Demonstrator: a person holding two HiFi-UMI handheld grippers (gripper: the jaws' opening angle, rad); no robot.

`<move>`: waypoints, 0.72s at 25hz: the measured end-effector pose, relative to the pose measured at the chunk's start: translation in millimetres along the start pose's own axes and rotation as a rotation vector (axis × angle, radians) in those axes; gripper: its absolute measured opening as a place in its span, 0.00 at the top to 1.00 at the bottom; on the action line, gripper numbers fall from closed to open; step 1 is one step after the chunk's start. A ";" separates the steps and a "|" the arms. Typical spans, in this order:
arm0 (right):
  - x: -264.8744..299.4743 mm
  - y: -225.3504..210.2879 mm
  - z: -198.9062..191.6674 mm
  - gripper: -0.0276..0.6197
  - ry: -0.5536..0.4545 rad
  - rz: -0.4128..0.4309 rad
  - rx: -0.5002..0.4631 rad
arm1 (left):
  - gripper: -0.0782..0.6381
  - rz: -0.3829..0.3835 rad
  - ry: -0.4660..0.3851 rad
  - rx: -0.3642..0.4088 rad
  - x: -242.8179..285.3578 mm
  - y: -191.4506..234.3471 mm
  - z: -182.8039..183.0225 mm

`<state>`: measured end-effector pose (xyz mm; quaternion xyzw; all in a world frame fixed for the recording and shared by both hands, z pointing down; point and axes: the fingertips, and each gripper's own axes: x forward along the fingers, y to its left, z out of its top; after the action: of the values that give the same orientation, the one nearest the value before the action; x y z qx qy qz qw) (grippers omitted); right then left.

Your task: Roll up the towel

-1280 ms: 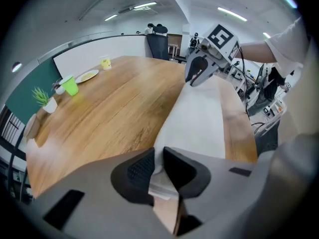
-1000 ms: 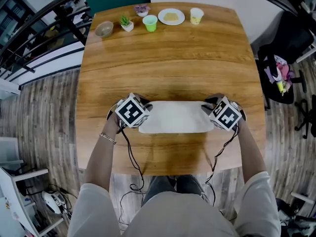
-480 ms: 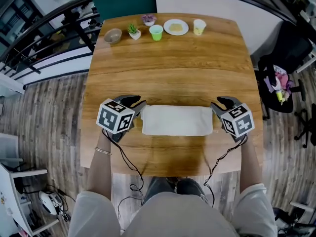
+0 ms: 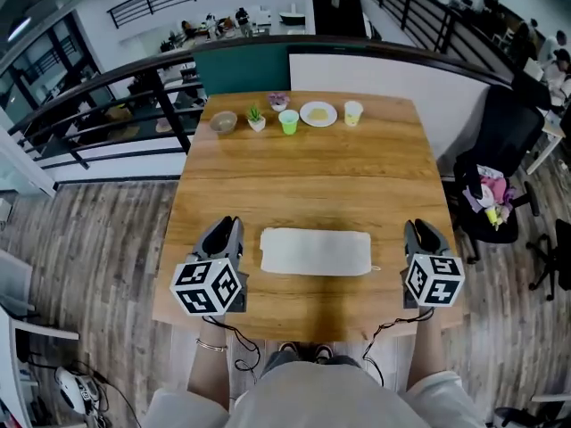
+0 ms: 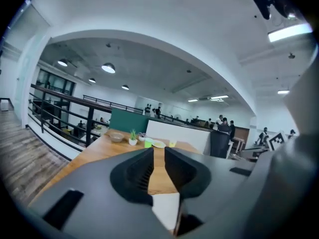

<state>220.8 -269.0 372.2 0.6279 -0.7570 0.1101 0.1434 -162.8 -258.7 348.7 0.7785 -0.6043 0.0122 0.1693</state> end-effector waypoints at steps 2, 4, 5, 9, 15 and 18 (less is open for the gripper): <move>-23.8 -4.0 4.2 0.87 -0.048 -0.051 0.019 | 0.81 0.060 -0.049 0.023 -18.3 -3.4 10.7; -43.6 -6.6 5.6 0.91 -0.087 -0.090 0.023 | 0.84 0.115 -0.088 0.067 -33.4 -7.2 18.1; -51.9 -7.1 4.8 0.92 -0.100 -0.104 0.018 | 0.86 0.136 -0.104 0.087 -40.2 -9.3 20.7; -78.7 -8.0 -3.5 0.96 -0.133 -0.146 -0.002 | 0.88 0.137 -0.152 0.074 -62.9 -20.5 19.6; -98.5 -9.2 -11.6 0.96 -0.159 -0.171 0.004 | 0.88 0.124 -0.152 0.099 -76.5 -28.5 10.7; -100.9 -10.1 -12.1 0.96 -0.165 -0.176 0.005 | 0.88 0.127 -0.153 0.148 -76.6 -31.5 12.5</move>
<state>248.9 -174.0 347.4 0.6991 -0.7080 0.0468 0.0883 -156.0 -183.8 312.0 0.7476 -0.6610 0.0081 0.0637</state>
